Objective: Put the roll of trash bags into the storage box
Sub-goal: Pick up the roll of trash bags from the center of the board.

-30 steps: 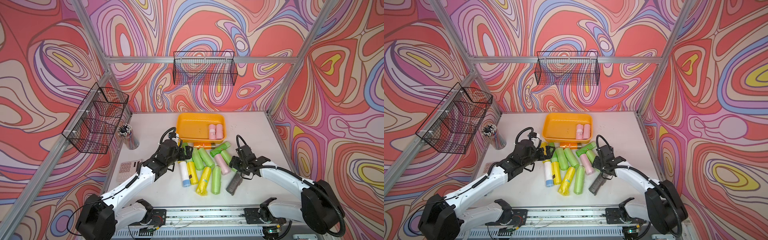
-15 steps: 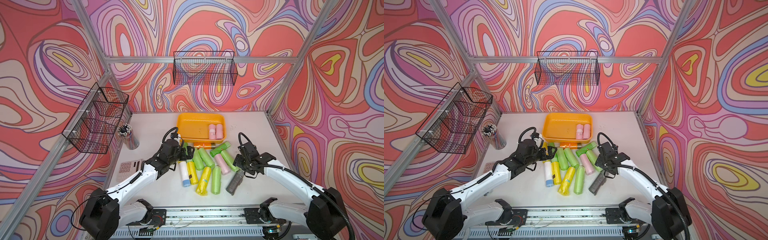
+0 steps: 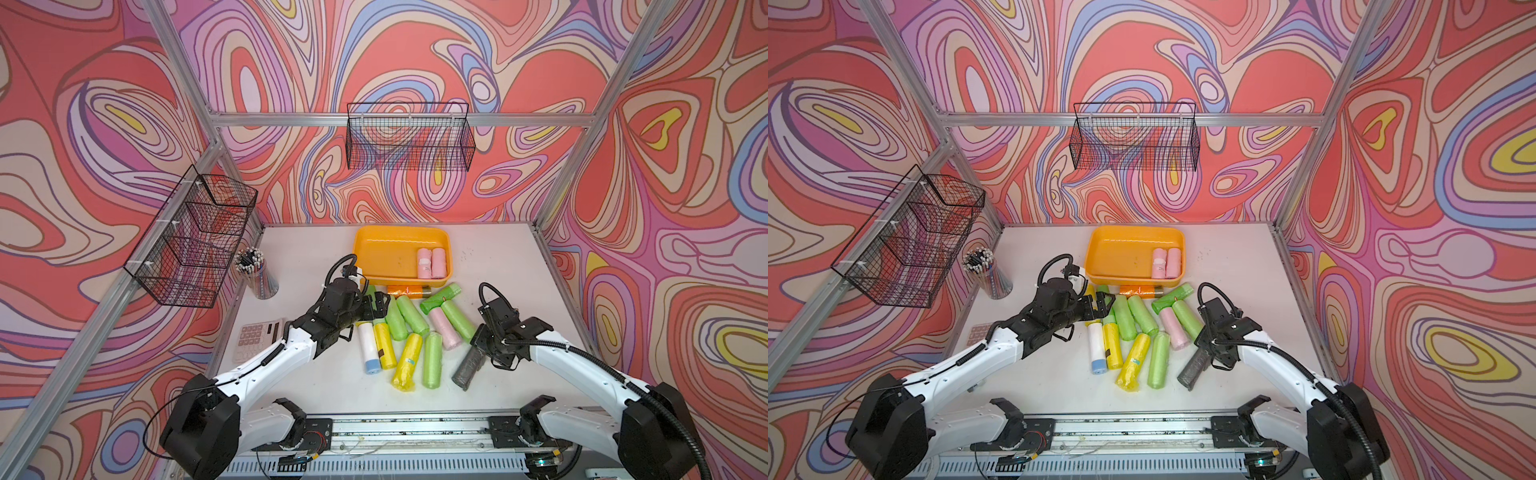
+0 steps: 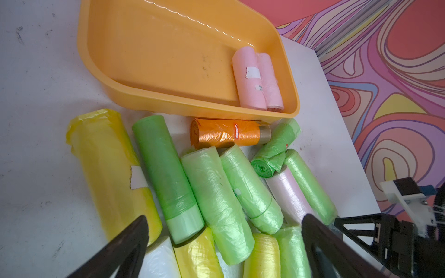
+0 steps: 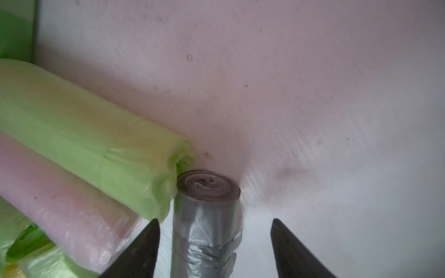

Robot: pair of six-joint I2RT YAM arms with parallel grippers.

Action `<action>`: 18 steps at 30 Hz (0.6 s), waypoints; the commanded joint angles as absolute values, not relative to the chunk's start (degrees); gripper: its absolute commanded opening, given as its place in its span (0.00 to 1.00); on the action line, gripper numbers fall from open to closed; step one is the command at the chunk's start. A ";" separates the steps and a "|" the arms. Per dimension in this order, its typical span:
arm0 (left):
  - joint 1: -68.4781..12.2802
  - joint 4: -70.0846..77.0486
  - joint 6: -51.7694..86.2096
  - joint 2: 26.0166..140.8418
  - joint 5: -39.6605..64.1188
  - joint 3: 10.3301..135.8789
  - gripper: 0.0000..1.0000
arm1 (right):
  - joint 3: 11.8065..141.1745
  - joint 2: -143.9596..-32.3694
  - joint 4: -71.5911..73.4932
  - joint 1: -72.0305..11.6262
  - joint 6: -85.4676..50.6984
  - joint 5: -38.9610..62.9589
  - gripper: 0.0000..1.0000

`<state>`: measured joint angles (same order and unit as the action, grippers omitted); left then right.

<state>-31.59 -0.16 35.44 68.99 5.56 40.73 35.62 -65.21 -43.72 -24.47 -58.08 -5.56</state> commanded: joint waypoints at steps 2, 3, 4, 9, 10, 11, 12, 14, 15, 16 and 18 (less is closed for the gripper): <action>-31.46 0.18 35.53 68.62 5.32 40.96 1.00 | 33.26 -63.94 -41.81 -24.87 -61.99 -4.01 0.73; -31.46 0.20 35.63 68.58 5.35 40.96 1.00 | 32.80 -63.81 -41.58 -24.87 -62.25 -3.80 0.73; -31.46 0.18 35.66 68.66 5.36 40.96 1.00 | 32.50 -63.81 -41.47 -24.85 -62.48 -3.65 0.72; -31.46 0.18 35.77 69.17 5.36 40.96 1.00 | 31.65 -64.34 -41.99 -24.85 -63.53 -3.47 0.71; -31.46 0.31 35.77 69.20 5.36 40.96 1.00 | 31.48 -64.34 -41.73 -24.95 -63.65 -3.35 0.71; -31.47 0.39 35.81 69.27 5.44 40.96 1.00 | 31.24 -64.25 -41.34 -24.95 -63.79 -3.04 0.70; -31.46 0.33 35.75 69.36 5.45 41.10 1.00 | 31.00 -64.20 -40.95 -25.01 -64.07 -2.86 0.70; -31.46 0.22 35.63 69.62 5.52 41.29 1.00 | 30.72 -64.16 -40.40 -25.18 -64.63 -2.60 0.70; -31.46 0.27 35.73 69.63 5.56 41.31 1.00 | 30.51 -64.16 -40.10 -25.27 -64.86 -2.48 0.70; -31.46 0.47 35.69 69.74 5.61 41.31 1.00 | 30.42 -64.25 -39.78 -25.37 -65.16 -2.46 0.70; -31.46 0.58 35.80 70.04 5.56 41.22 1.00 | 30.33 -64.55 -39.10 -25.59 -65.78 -2.04 0.70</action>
<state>-31.59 -0.14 35.44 69.21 5.56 40.73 31.09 -64.55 -40.03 -25.02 -63.20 -2.46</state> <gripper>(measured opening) 0.999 0.701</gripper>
